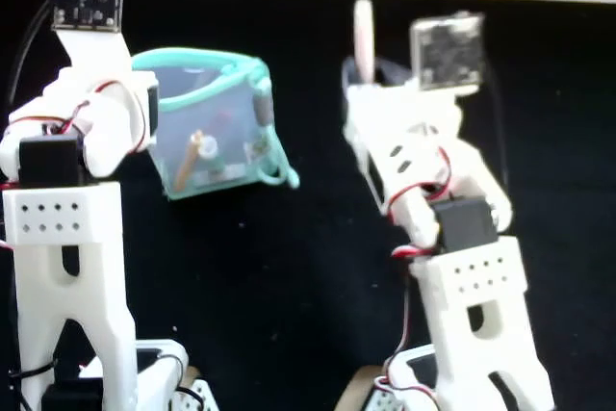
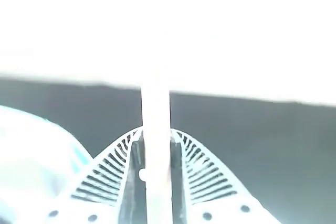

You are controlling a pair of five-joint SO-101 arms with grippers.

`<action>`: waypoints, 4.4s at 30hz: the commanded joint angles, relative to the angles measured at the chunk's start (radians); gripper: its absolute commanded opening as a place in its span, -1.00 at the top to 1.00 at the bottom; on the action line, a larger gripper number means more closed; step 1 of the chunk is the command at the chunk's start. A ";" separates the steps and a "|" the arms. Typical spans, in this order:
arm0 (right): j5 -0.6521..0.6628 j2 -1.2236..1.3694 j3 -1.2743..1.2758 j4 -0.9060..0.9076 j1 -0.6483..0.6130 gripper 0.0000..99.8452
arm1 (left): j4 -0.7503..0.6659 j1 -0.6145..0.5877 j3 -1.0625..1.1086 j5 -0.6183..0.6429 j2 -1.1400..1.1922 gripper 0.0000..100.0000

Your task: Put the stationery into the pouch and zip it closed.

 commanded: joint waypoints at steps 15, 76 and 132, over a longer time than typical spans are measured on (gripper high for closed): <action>-0.115 0.541 -0.621 -0.183 -0.303 0.99 | 0.000 0.021 0.039 -0.002 0.025 0.99; -0.071 0.249 -0.058 -0.077 -0.136 0.43 | -0.028 -0.058 0.044 -0.002 0.024 0.99; 0.173 0.205 0.513 -0.377 -0.260 0.59 | -0.051 -0.050 0.097 0.000 0.018 0.99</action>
